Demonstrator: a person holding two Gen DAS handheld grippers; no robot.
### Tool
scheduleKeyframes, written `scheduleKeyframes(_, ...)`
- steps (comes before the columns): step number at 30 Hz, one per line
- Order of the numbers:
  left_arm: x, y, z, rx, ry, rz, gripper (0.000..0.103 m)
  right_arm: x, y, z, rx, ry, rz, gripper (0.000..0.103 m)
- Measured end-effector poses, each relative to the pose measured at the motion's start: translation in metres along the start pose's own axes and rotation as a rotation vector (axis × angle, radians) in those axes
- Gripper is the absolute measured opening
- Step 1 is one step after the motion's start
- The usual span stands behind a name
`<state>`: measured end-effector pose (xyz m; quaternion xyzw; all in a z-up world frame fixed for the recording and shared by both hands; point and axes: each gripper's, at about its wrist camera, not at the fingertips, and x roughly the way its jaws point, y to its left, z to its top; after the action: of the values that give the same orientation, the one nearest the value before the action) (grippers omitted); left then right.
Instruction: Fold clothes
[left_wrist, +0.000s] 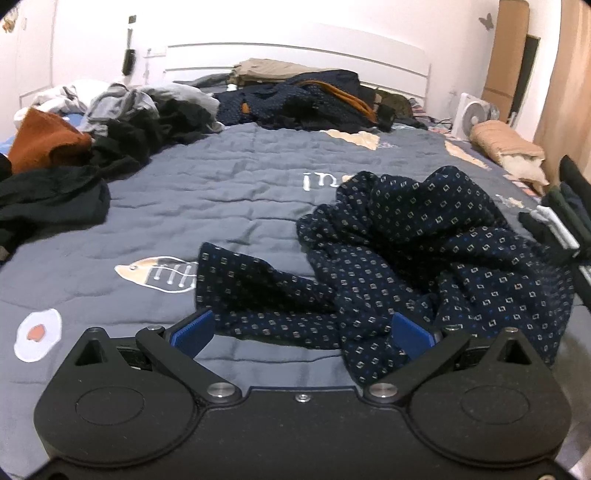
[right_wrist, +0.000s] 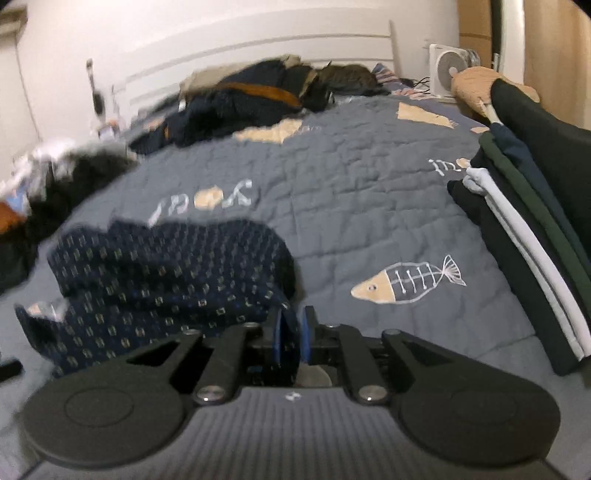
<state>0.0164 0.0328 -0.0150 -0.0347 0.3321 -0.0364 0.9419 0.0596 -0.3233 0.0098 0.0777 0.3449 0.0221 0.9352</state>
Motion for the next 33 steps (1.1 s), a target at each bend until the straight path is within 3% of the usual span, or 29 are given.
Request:
scheduleKeyframes(2, -0.002, -0.002, 0.001, 0.011, -0.009, 0.052, 0.103, -0.009, -0.002, 0.003, 0.026, -0.043, -0.007, 0.023)
scheduleKeyframes(4, -0.006, -0.003, 0.004, 0.018, -0.016, 0.084, 0.103, -0.014, -0.003, 0.004, 0.032, -0.083, -0.019, 0.038)
scheduleKeyframes(8, -0.011, 0.002, 0.010, -0.005, -0.038, 0.128, 0.103, -0.013, 0.005, 0.003, 0.027, -0.099, -0.004, 0.046)
scheduleKeyframes(13, -0.013, 0.007, 0.014, -0.017, -0.047, 0.188, 0.103, -0.006, 0.038, -0.004, -0.049, -0.080, 0.099, 0.056)
scheduleKeyframes(20, -0.012, 0.011, 0.016, -0.023, -0.046, 0.240, 0.103, -0.003, 0.104, -0.024, -0.195, -0.025, 0.231, 0.065)
scheduleKeyframes(30, -0.023, 0.019, 0.021, -0.016, -0.113, 0.340, 0.103, 0.015, 0.147, -0.054, -0.332, 0.070, 0.192, 0.069)
scheduleKeyframes(32, -0.025, 0.020, 0.022, -0.019, -0.116, 0.341, 0.103, 0.021, 0.148, -0.058, -0.343, 0.079, 0.181, 0.069)
scheduleKeyframes(33, -0.025, 0.021, 0.023, -0.019, -0.117, 0.342, 0.103, 0.023, 0.148, -0.060, -0.341, 0.079, 0.177, 0.064)
